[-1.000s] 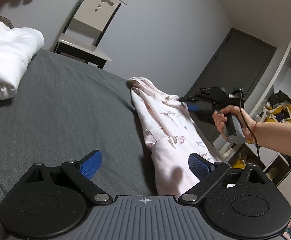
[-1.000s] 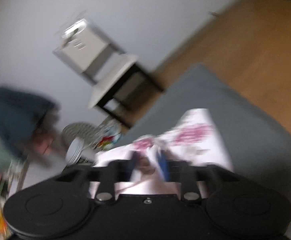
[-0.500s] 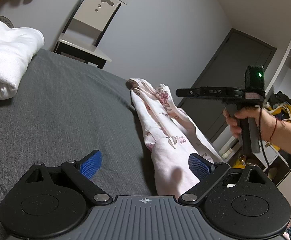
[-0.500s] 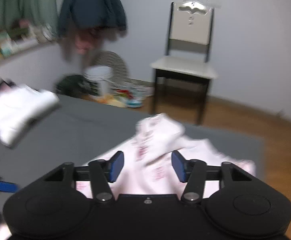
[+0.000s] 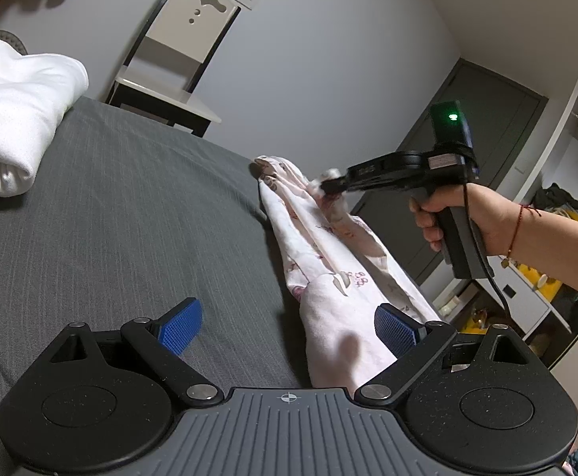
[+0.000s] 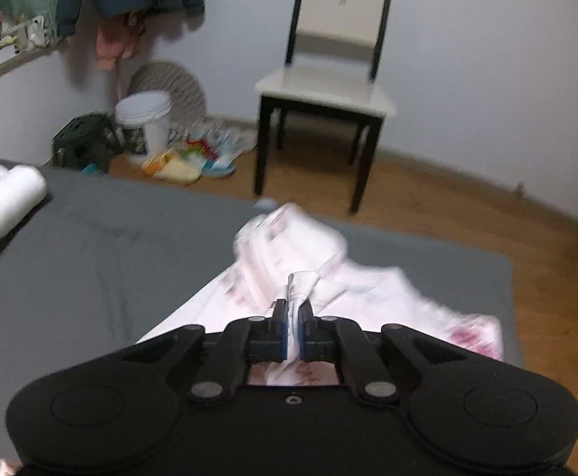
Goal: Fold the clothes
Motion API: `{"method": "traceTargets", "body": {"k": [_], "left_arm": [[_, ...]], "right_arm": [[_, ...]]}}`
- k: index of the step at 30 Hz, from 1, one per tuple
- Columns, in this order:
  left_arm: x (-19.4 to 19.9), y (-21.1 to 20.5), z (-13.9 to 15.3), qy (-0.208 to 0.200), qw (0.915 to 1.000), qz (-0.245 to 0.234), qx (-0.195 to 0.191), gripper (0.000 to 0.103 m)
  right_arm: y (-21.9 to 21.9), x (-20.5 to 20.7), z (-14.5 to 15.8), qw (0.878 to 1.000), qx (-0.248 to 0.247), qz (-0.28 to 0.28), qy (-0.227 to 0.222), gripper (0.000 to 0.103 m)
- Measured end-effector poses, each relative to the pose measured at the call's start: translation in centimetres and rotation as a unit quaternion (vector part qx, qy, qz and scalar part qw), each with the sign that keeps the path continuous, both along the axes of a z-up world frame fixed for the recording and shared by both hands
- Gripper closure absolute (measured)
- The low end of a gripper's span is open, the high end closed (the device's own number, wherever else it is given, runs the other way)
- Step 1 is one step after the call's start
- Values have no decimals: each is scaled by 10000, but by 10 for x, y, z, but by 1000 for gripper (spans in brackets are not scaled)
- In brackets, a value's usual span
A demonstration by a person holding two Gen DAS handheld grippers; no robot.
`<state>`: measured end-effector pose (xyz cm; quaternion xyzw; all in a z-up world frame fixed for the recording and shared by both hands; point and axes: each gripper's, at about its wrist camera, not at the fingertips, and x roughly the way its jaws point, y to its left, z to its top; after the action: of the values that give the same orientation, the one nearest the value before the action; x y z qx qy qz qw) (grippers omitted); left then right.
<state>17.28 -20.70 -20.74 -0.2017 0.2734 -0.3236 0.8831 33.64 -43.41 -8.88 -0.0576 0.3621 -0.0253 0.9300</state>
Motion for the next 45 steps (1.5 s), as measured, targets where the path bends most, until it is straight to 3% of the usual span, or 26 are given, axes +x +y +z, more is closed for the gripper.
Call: {"method": "traceTargets", "body": {"k": [3,7,12,17,18,20,22,23,26,30,32,35,39,42,44,45], "left_arm": [[0,0,0,-2,10000,-3,-2,9],[1,0,0,-3,10000,-4,-1,9],[0,0,-2,-10,10000,-9,-1,9],[1,1,-3,-24,10000,-12,-9,9],[1,1,-3,-28,10000,-14,-12,9],[1,1,-4,-35,10000,-16,-10,9],[1,1,-4,-33,10000,-16,-9,9],[1,1,-4,-31,10000,-16,-9,9],[2,2,-4,-26,10000,-20,-11,9],[2,2,-3,-14,10000,-24,-16,9],[2,3,-3,-8,10000,-27,-19,9],[2,3,-2,8,10000,-27,-7,9],[2,3,-1,24,10000,-30,9,9],[1,3,-1,23,10000,-30,19,9],[1,4,-1,24,10000,-30,19,9],[0,4,-1,24,10000,-31,18,9]], "right_arm": [[-30,-5,20,9980,-90,-552,-303,98],[-92,0,31,9896,256,-1398,-230,98],[-151,9,-2,9658,1196,-2299,123,98],[-173,7,-40,9441,1792,-2752,282,96],[-175,5,-47,9383,1962,-2828,328,93],[-178,-6,-51,9301,2224,-2918,183,67],[-180,-21,-46,9306,2343,-2810,-50,55],[-182,-33,-42,9320,2409,-2708,-65,55],[-182,-73,-28,9344,2739,-2279,-46,55],[-152,-129,-25,9250,3448,-1473,612,65],[-125,-156,-34,9240,3426,-1325,1062,72],[-96,-191,-49,9122,3659,-1329,1283,72],[-75,-211,-66,9000,3907,-1403,1327,73],[-63,-205,-70,8915,4128,-1398,1235,88],[-58,-203,-73,8953,4026,-1472,1209,99],[-57,-202,-72,8969,3987,-1505,1183,99]]}}
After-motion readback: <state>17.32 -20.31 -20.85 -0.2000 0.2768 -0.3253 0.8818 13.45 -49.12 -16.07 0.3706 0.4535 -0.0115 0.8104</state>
